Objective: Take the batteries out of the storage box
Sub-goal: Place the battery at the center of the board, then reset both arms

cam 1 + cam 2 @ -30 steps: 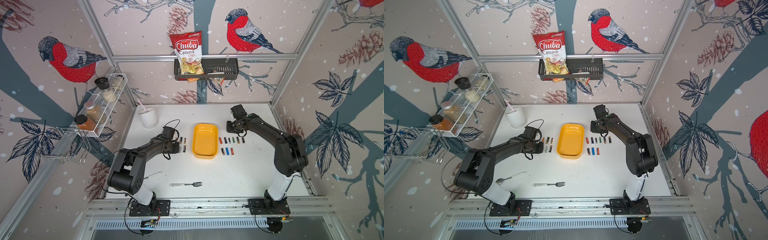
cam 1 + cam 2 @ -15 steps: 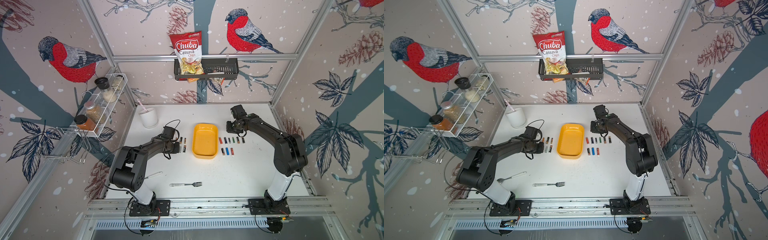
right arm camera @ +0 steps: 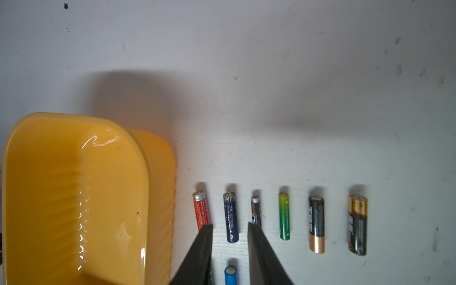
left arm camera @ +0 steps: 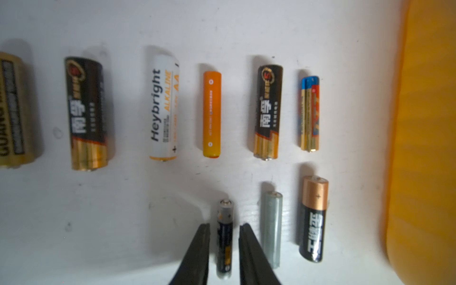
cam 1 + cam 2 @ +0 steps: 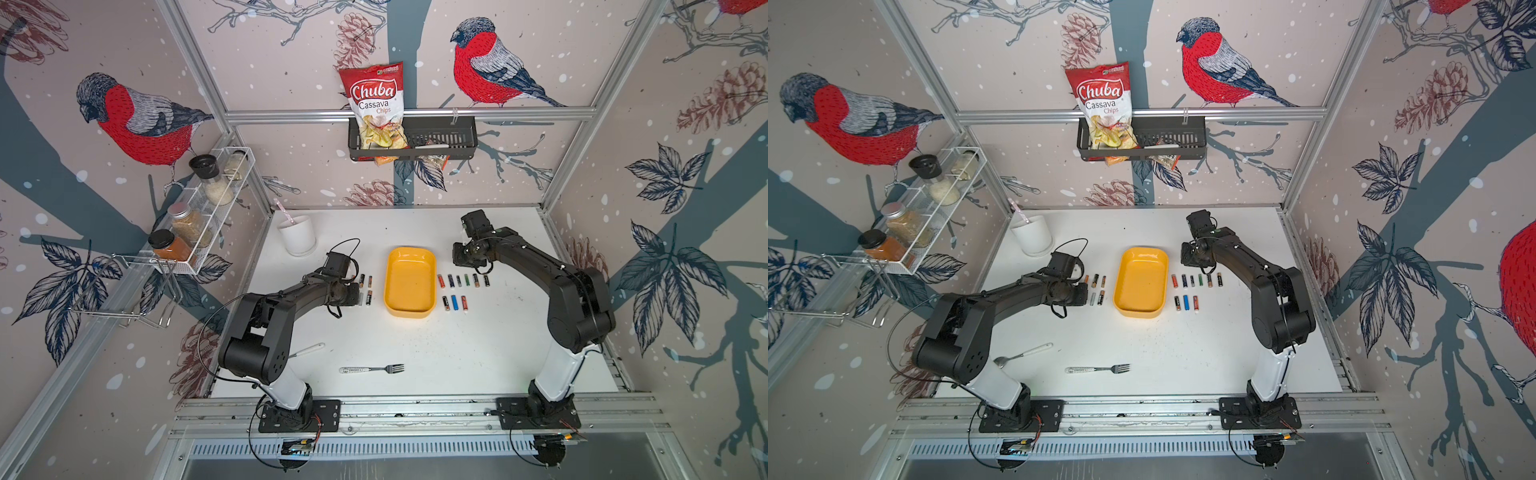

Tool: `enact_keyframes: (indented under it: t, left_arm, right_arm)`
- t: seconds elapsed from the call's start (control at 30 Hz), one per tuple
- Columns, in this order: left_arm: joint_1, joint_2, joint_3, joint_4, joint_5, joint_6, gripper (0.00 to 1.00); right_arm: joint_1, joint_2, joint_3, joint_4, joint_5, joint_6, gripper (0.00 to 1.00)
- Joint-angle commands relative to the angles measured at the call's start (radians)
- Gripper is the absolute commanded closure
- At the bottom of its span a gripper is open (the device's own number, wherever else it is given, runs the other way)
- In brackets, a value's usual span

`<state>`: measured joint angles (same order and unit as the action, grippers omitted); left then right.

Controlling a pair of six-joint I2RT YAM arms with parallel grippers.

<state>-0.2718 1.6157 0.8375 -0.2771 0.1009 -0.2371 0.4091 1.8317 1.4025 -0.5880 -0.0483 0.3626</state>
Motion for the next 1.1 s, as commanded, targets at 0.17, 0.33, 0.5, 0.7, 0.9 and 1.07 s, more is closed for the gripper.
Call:
enact_keyframes:
  t: [0.17, 0.33, 0.5, 0.7, 0.9, 1.07]
  left_arm:
    - [0.002, -0.019, 0.003, -0.012, -0.01, 0.0, 0.68]
    - [0.002, -0.094, 0.022, -0.028, -0.029, -0.012, 0.47]
    - [0.027, -0.187, 0.031, 0.018, -0.136, -0.047, 0.25]
    - [0.07, -0.238, 0.038, 0.076, -0.253, -0.057, 0.04]
    - [0.077, -0.401, -0.153, 0.376, -0.584, -0.049, 0.03]
    - [0.08, -0.467, -0.422, 0.874, -0.609, 0.153, 0.04]
  right_arm:
    - [-0.001, -0.009, 0.001, -0.011, 0.008, -0.013, 0.61]
    - [-0.001, -0.029, 0.011, -0.018, 0.039, -0.007, 0.27]
    - [-0.001, -0.102, -0.003, 0.005, 0.107, 0.003, 0.0]
    - [-0.004, -0.238, -0.096, 0.099, 0.217, 0.007, 0.0]
    - [-0.036, -0.381, -0.308, 0.304, 0.52, 0.009, 0.0]
    - [-0.118, -0.391, -0.458, 0.484, 0.662, 0.032, 0.0]
